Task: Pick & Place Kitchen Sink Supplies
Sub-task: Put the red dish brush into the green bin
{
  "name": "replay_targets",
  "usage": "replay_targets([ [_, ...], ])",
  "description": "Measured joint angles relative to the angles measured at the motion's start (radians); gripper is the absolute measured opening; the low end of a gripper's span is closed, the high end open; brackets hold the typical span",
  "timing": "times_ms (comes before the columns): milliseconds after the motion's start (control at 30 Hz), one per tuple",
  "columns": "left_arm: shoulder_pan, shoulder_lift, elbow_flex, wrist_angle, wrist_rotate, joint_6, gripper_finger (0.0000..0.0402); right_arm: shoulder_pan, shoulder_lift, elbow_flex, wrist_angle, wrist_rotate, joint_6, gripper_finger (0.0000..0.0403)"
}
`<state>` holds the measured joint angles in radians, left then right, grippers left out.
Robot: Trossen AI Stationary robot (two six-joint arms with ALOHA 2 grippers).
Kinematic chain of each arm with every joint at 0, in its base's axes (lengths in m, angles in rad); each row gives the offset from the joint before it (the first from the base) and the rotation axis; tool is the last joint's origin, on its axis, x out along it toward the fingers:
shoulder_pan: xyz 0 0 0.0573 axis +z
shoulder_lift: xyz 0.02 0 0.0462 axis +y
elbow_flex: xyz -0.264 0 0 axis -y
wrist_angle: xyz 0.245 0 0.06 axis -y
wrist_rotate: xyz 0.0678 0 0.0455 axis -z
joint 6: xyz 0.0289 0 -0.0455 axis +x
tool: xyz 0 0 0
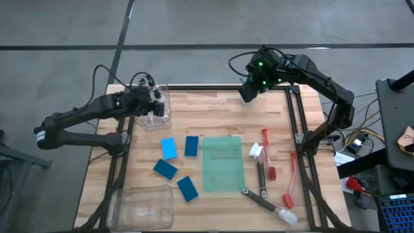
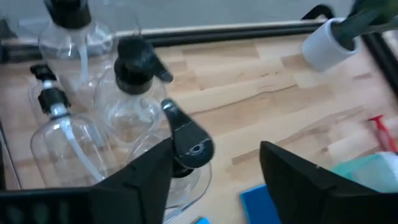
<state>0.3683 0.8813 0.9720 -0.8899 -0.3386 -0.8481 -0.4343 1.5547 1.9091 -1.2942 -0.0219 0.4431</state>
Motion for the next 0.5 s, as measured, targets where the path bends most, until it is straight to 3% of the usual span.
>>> replay_targets([
  [167, 0.000, -0.030, 0.041, -0.001, 0.000, 0.056, 0.0261, 0.000, 0.000, 0.000, 0.000, 0.000, 0.011, 0.0194],
  [367, 0.000, -0.063, 0.105, 0.000, 0.005, 0.131, 0.0262, 0.000, 0.000, 0.000, 0.000, 0.000, 0.013, 0.0194],
  [500, -0.001, -0.072, 0.152, 0.040, 0.072, 0.178, 0.0262, 0.012, 0.000, 0.000, -0.002, -0.002, 0.023, 0.0194],
])
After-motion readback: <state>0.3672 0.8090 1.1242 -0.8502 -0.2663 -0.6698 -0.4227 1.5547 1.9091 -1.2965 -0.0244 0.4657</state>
